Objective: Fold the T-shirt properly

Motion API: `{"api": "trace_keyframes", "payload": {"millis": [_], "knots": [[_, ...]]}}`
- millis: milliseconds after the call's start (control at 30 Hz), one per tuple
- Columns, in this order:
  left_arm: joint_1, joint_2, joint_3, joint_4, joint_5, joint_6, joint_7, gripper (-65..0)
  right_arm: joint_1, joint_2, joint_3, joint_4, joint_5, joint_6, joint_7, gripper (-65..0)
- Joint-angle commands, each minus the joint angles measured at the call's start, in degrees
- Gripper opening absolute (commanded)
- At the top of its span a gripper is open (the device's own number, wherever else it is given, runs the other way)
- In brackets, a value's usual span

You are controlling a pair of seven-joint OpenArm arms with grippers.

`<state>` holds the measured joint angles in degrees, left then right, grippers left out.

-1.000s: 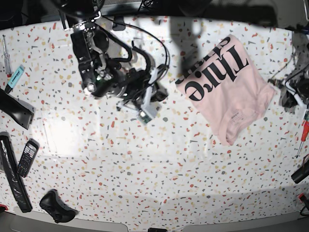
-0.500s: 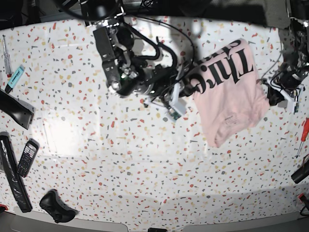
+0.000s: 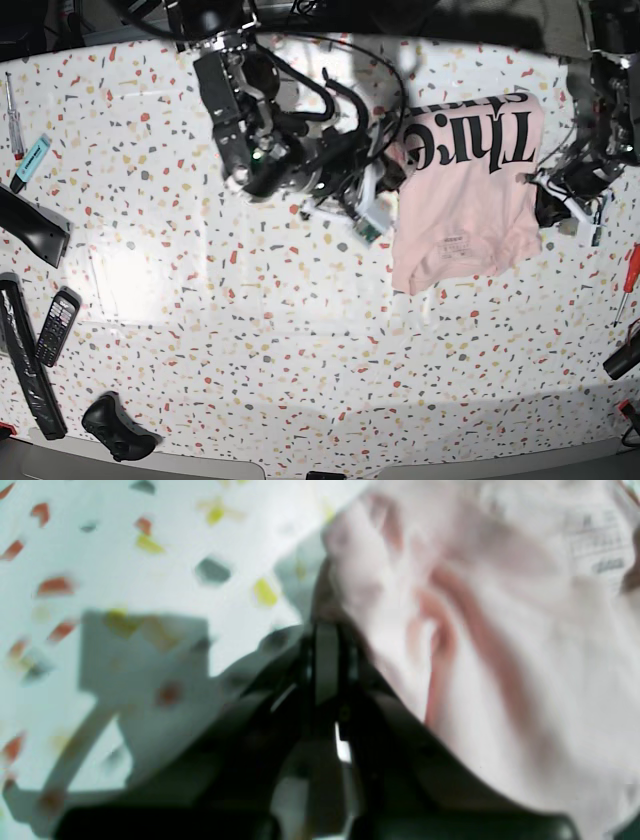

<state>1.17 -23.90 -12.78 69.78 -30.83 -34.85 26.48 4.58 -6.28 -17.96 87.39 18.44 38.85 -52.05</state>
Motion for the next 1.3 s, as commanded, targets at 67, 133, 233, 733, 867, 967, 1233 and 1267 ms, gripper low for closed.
{"api": "trace_keyframes", "payload": {"millis": [67, 133, 233, 733, 867, 967, 1233, 1267], "knots": [[1.9, -3.2, -1.2, 6.6, -3.2, 0.7, 0.2, -65.0, 0.9, -0.2, 4.6, 5.2, 1.4, 1.1, -0.3, -65.0], [4.4, -3.8, -2.3, 10.4, -3.3, 2.1, 0.9, -65.0, 0.3, 0.7, 7.2, 8.1, 2.6, 1.1, -1.0, -65.0], [8.9, -3.7, -5.0, 15.6, -3.3, 2.3, 0.9, -65.0, -2.6, 3.0, 10.5, 13.4, 3.2, 1.1, -1.4, -65.0], [34.9, -3.5, -20.2, 25.7, -7.2, 2.3, 3.8, -65.0, -32.5, 6.1, 28.7, 35.1, 7.7, 1.1, -7.3, -65.0], [41.7, -2.7, -20.6, 25.7, -7.1, 2.3, 3.9, -65.0, -40.5, 6.1, 32.5, 35.6, 7.6, 1.1, -7.5, -65.0], [45.4, 0.4, -20.6, 25.7, -7.1, 2.2, 4.0, -65.0, -45.6, 6.1, 34.1, 35.6, 7.5, 1.1, -10.0, -65.0], [48.0, 8.8, -20.1, 18.3, -3.3, 1.8, 3.2, -65.0, -53.9, 6.5, 34.3, 28.3, 5.9, 1.1, -10.1, -65.0], [48.0, 8.5, -19.6, 15.9, -3.2, 1.8, 1.9, -65.0, -54.0, 7.0, 34.3, 26.0, 5.0, 1.1, -9.3, -65.0]]}}
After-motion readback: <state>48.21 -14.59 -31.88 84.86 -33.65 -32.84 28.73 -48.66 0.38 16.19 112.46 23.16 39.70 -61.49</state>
